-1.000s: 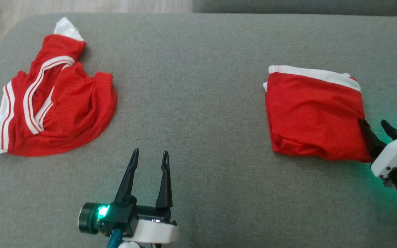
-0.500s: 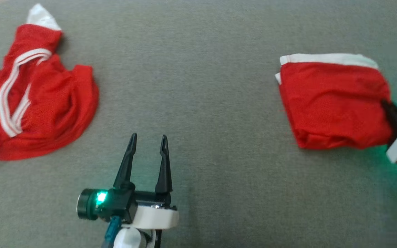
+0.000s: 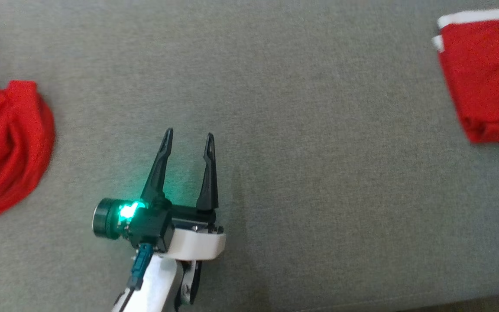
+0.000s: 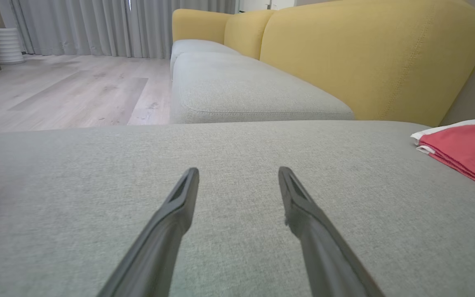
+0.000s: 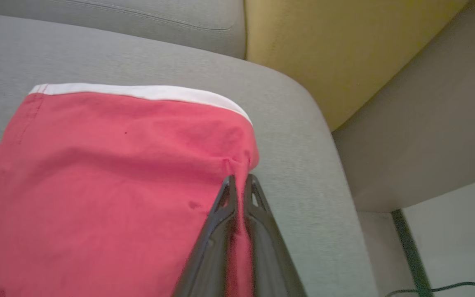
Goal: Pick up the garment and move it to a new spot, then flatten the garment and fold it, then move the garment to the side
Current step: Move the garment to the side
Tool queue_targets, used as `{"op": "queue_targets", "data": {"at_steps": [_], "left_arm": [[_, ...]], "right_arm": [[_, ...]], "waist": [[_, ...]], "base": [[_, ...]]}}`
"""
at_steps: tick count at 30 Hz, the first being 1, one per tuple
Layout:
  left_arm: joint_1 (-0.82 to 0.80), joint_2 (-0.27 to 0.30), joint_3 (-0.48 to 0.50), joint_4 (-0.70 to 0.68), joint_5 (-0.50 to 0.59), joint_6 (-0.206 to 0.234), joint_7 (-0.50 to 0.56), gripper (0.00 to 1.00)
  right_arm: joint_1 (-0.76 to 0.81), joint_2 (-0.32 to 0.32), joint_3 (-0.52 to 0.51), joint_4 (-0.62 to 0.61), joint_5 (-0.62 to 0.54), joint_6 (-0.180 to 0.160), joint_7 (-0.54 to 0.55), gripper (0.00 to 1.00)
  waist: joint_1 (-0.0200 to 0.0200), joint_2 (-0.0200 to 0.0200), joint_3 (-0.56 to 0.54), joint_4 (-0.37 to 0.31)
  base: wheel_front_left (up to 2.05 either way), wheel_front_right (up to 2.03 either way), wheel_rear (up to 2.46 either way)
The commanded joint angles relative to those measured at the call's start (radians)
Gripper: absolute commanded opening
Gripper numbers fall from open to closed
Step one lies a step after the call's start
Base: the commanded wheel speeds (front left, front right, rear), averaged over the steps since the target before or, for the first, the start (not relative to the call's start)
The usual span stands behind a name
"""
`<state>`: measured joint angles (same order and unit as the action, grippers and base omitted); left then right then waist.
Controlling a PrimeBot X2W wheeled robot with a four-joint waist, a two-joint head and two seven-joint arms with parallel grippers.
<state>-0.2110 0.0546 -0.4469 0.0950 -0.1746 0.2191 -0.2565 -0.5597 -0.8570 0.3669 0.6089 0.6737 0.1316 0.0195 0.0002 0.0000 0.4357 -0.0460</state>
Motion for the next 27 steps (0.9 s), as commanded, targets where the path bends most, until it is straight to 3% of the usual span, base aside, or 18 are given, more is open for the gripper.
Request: {"op": "queue_targets", "data": {"at_steps": [1, 7, 8, 9, 17, 18, 27], "left_arm": [[-0.026, -0.004, 0.033, -0.025, 0.011, -0.002, -0.005, 1.0], [-0.052, -0.004, 0.029, -0.017, 0.011, -0.006, -0.005, 1.0], [-0.054, -0.004, 0.027, -0.015, 0.009, -0.007, -0.005, 1.0], [-0.056, -0.004, 0.024, -0.012, 0.006, -0.008, -0.005, 1.0], [-0.031, -0.004, 0.017, -0.002, -0.027, 0.003, -0.005, 1.0], [-0.031, -0.004, 0.017, -0.002, -0.027, 0.003, -0.005, 1.0], [0.084, -0.004, 0.039, 0.034, -0.052, 0.007, -0.005, 1.0]], "right_arm": [[-0.016, -0.069, -0.015, 0.008, -0.035, -0.001, -0.019, 0.0], [-0.088, -0.058, -0.066, 0.082, -0.155, -0.001, -0.043, 0.0], [-0.097, -0.052, -0.077, 0.095, -0.184, -0.001, -0.052, 0.4], [-0.107, -0.046, -0.089, 0.109, -0.221, -0.001, -0.067, 1.0], [-0.09, 0.111, -0.213, 0.191, -0.458, -0.001, -0.152, 1.0], [-0.09, 0.111, -0.213, 0.191, -0.458, -0.001, -0.152, 1.0], [0.107, 0.392, -0.201, 0.135, -0.454, -0.001, -0.222, 1.0]], "waist": [[-0.0002, 0.0, 0.041, -0.031], [-0.0002, 0.0, 0.059, -0.043], [-0.0002, 0.0, 0.056, -0.041], [-0.0002, 0.0, 0.052, -0.038], [-0.0002, 0.0, -0.049, 0.01], [-0.0002, 0.0, -0.049, 0.01], [-0.0002, 0.0, -0.262, 0.073]], "base": [[0.0, 0.0, 0.0], [0.0, 0.0, 0.0], [0.0, 0.0, 0.0], [0.0, 0.0, 0.0], [0.0, 0.0, 0.0], [0.0, 0.0, 0.0], [0.0, 0.0, 0.0]]}}
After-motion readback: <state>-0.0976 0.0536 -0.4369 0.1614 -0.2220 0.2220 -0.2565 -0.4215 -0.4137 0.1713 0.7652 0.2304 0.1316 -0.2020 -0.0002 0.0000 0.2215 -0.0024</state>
